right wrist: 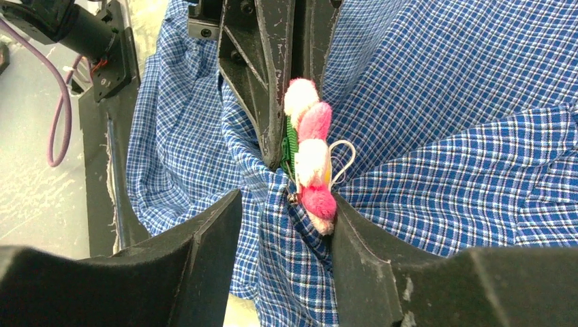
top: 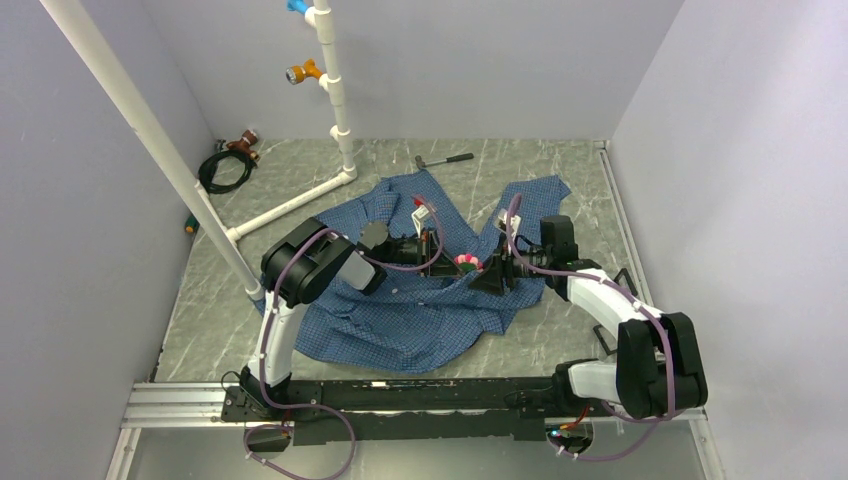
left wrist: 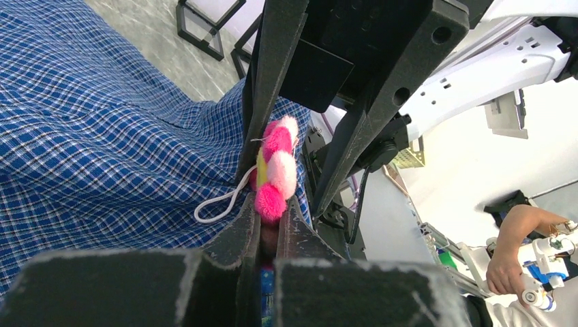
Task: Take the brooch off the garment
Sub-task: Remove the brooch from the clothes.
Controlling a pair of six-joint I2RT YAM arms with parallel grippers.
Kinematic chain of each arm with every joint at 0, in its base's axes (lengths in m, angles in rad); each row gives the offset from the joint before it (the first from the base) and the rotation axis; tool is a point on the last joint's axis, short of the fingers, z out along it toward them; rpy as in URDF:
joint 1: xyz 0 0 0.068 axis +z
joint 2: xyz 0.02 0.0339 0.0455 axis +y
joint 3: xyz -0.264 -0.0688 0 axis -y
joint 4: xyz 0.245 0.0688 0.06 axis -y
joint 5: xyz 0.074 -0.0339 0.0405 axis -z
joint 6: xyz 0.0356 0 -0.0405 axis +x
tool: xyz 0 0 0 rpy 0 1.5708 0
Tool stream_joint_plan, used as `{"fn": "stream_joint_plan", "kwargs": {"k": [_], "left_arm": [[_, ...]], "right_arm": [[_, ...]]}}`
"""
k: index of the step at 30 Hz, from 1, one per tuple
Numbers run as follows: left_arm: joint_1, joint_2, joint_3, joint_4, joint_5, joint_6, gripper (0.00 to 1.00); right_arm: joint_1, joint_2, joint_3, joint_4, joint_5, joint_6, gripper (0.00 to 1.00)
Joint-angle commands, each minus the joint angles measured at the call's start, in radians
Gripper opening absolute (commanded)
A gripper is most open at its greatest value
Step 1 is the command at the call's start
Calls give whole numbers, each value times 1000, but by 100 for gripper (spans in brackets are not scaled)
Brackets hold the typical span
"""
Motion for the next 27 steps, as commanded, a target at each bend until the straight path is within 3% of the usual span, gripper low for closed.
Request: {"fn": "stream_joint_plan", "kwargs": {"k": [1, 9, 20, 27], "left_arm": [[2, -19, 15, 179, -21, -11, 0], [42, -41, -6, 178, -29, 14, 0], [44, -44, 4, 179, -31, 10, 0], [44, -48, 3, 179, -44, -1, 0]], "right_arm": [[-3, -12, 27, 22, -40, 9, 53], [-152, -61, 95, -132, -122, -44, 55], [-148, 4, 98, -93, -54, -19, 39], [-62, 61, 99, -65, -38, -15, 16]]}}
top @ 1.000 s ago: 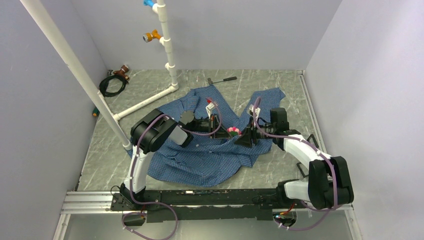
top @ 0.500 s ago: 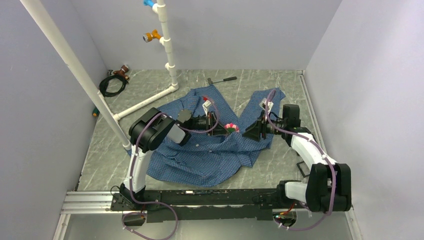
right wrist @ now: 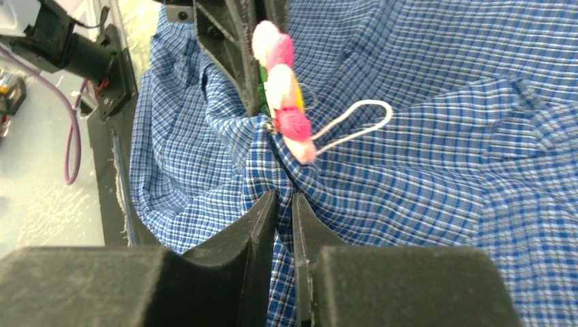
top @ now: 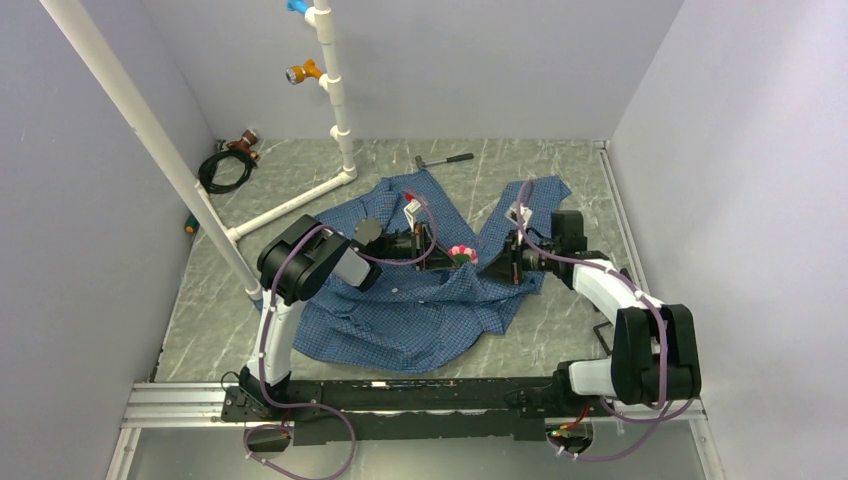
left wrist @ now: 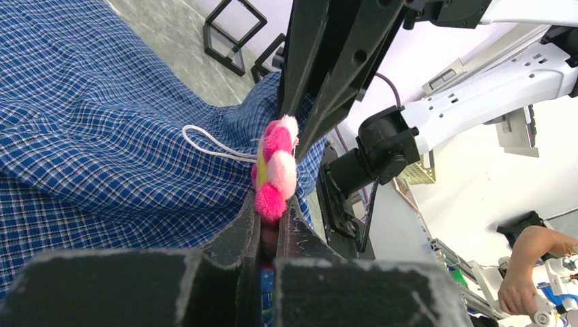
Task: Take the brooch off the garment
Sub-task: Remove the brooch from the clothes.
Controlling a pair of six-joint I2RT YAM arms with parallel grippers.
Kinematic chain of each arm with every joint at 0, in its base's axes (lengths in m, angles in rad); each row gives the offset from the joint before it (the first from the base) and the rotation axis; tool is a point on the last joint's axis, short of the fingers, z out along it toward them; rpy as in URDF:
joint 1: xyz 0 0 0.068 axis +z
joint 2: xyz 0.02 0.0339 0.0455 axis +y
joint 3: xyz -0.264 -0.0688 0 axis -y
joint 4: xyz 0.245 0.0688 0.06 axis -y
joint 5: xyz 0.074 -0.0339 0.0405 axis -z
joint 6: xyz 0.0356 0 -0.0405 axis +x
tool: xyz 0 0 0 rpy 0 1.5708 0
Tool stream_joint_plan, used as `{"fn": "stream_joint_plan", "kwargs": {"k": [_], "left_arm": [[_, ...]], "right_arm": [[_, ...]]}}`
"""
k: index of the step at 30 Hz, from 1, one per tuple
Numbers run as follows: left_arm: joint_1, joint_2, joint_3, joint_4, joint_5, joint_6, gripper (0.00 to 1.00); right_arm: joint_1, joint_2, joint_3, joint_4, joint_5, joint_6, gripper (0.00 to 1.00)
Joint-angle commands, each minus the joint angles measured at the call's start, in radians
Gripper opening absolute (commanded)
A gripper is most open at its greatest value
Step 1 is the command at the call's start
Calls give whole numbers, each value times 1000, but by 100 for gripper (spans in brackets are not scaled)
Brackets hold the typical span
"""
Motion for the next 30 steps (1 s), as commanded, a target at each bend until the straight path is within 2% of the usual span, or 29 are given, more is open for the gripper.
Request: {"fn": "stream_joint_plan", "kwargs": {"k": [1, 4, 8, 16, 19, 24, 26, 30], "left_arm": [[-3, -49, 5, 179, -26, -7, 0], [-3, -49, 6, 179, -30, -10, 0], [-5, -46, 7, 179, -33, -25, 0], [-5, -58, 2, 181, -27, -43, 0], [-5, -66, -1, 183, -17, -40, 0], [-5, -80, -11, 181, -2, -22, 0], [-5, -77, -10, 182, 0, -23, 0], [-9, -74, -2, 181, 6, -24, 0]], "right_arm": [[68, 18, 34, 45, -13, -5, 14], [123, 10, 29, 79, -7, 28, 10], [172, 20, 16, 131, 18, 72, 10], [194, 57, 4, 168, 27, 86, 10], [184, 10, 19, 115, 35, 51, 21], [56, -65, 49, 17, 11, -55, 43], [21, -74, 64, -38, 4, -106, 46], [-3, -86, 71, -47, 3, -137, 47]]}}
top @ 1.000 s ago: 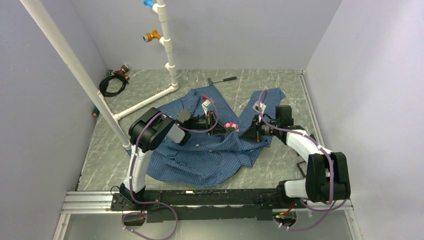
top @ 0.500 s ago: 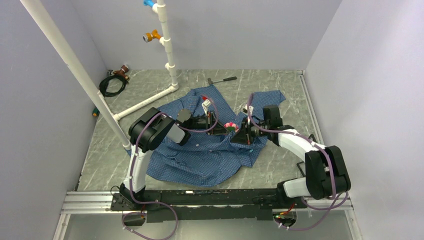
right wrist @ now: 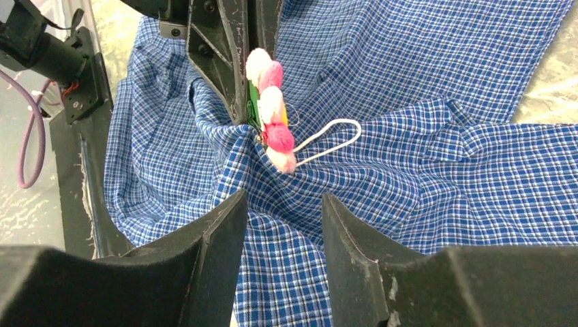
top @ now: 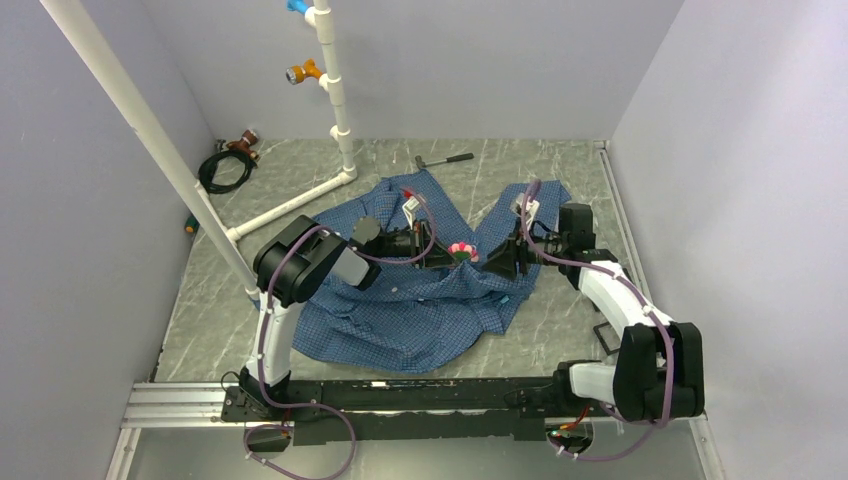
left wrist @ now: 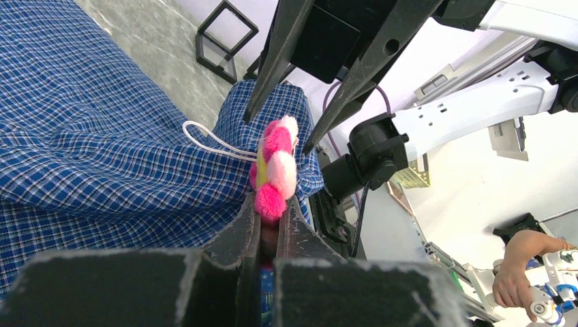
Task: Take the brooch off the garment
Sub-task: Remove the brooch from the clothes.
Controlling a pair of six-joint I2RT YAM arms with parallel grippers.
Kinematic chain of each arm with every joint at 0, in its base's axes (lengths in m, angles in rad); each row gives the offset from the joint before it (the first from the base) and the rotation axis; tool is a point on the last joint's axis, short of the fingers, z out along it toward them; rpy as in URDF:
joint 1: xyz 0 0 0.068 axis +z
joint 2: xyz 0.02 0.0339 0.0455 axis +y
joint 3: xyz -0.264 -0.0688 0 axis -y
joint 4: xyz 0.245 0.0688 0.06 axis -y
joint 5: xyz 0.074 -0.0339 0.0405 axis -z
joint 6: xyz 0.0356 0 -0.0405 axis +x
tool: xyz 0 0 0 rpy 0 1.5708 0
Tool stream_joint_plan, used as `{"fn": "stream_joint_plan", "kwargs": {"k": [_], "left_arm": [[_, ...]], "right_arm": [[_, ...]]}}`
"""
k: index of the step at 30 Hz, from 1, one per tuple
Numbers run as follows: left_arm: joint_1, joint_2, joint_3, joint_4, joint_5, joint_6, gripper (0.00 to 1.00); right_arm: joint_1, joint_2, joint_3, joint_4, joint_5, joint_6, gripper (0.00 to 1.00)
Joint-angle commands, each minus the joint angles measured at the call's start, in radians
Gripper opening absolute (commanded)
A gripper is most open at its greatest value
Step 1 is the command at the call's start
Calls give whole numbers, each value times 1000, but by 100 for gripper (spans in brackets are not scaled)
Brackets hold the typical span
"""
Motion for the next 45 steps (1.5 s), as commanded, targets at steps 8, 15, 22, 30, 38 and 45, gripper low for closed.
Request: {"fn": "stream_joint_plan", "kwargs": {"k": [8, 15, 22, 30, 38, 45], "left_arm": [[-27, -45, 11, 176, 25, 4, 0], [-37, -35, 21, 177, 28, -8, 0], [-40, -34, 27, 179, 27, -20, 0], [-38, -31, 26, 178, 27, -11, 0], [-9, -69, -13, 154, -4, 108, 40], [-8, -169, -68, -76, -37, 364, 45]], "right_arm": [[-1, 3, 0, 132, -66, 20, 50], [32, 27, -20, 189, -66, 44, 50], [45, 49, -31, 214, -98, 60, 44], [47, 49, -29, 196, -138, 42, 2], [47, 28, -18, 104, -121, -2, 0], [51, 18, -5, 57, -88, 4, 0]]}}
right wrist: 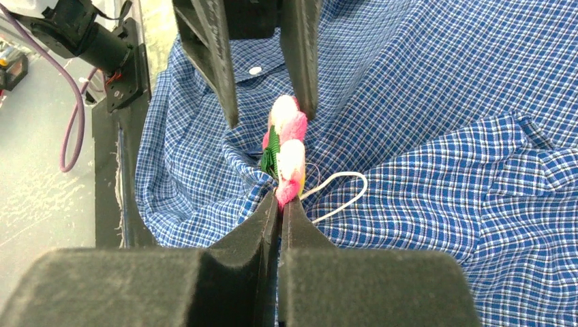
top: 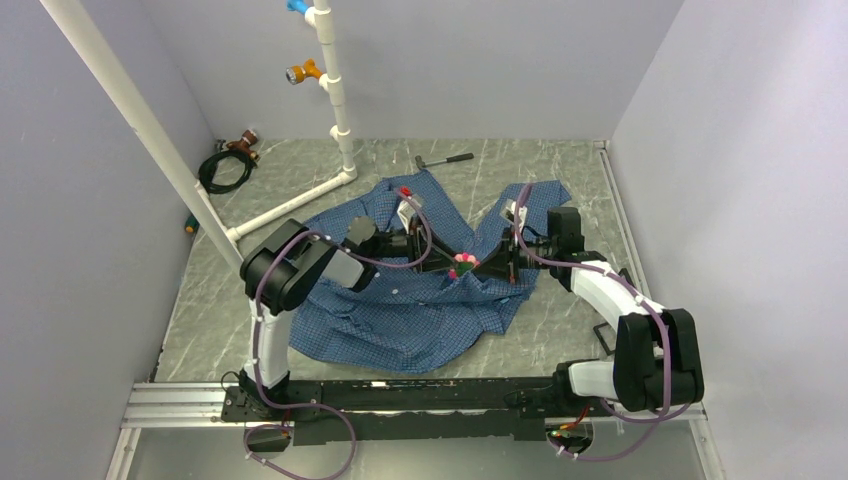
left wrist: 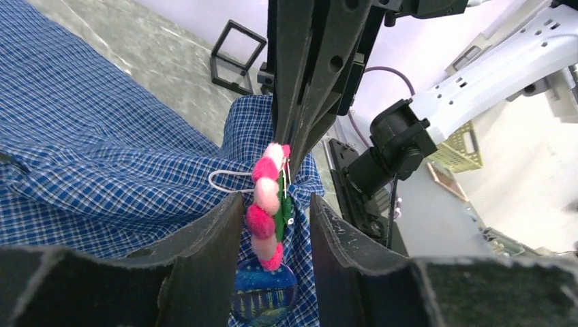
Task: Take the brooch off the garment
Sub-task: Remove the brooch from the clothes.
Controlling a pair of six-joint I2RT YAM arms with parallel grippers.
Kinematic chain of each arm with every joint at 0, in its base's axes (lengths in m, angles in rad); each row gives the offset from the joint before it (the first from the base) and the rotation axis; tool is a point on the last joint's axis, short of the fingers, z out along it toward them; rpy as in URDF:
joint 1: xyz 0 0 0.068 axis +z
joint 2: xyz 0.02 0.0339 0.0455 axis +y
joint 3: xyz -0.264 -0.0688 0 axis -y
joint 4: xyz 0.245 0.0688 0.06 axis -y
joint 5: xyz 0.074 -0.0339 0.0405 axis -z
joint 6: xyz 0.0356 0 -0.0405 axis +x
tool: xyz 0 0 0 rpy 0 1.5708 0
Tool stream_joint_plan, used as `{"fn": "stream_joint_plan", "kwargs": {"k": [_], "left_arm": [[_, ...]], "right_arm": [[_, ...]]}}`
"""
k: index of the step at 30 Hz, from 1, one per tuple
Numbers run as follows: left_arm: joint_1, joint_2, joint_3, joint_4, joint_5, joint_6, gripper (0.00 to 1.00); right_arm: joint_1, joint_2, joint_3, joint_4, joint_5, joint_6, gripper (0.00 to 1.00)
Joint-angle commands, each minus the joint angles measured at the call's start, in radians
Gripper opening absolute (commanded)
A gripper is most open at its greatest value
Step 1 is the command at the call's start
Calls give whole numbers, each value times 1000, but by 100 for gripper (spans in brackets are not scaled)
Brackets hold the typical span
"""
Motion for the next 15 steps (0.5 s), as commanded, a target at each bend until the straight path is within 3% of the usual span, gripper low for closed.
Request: {"fn": "stream_joint_plan", "kwargs": {"k": [1, 9, 15], "left_arm": [[-4, -104, -21, -89, -37, 212, 45], [-59, -195, -9, -378, -71, 506, 46], [-97, -201, 10, -500, -78, 591, 44]], "right_arm": [[6, -31, 32, -35, 1, -22, 0], [41, -39, 51, -99, 54, -32, 0], [44, -38, 62, -102, 65, -23, 0]]}}
